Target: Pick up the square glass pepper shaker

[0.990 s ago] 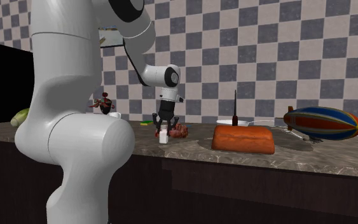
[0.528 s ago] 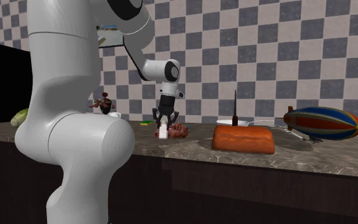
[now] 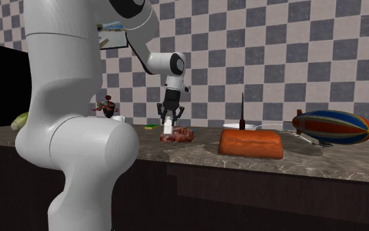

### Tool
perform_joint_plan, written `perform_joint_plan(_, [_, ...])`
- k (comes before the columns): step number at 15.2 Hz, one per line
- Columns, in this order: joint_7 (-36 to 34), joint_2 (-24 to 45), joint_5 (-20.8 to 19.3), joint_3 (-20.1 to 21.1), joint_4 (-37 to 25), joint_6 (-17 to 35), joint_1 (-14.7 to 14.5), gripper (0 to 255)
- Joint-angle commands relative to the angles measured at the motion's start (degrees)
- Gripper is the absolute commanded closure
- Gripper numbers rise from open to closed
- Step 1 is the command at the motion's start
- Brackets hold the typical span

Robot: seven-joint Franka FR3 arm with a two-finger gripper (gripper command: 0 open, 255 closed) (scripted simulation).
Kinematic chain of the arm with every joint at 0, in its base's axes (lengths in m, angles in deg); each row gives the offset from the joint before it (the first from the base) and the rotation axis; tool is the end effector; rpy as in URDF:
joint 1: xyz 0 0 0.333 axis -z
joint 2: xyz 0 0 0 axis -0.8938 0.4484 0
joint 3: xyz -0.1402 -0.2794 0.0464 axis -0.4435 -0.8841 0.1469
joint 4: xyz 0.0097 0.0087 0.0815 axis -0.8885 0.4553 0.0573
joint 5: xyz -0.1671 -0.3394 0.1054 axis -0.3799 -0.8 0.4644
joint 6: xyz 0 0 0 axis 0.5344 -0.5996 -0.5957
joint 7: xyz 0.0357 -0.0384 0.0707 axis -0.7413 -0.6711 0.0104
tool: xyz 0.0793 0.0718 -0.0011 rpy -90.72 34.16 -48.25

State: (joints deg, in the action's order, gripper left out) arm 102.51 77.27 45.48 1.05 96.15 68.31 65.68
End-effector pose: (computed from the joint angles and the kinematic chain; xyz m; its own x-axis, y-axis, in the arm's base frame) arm 0.5177 -0.0317 0.4750 0.9822 0.1517 -0.1104 0.1346 -0.9797 -0.1487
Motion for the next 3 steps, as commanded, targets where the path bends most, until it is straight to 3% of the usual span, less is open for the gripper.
perform_joint_plan(1, [-0.19, -0.26, -0.05, 0.0, -1.31, -1.58, 0.0, 255])
perform_joint_plan(3, [-0.21, -0.28, -0.06, 0.0, -1.4, -1.69, 0.0, 255])
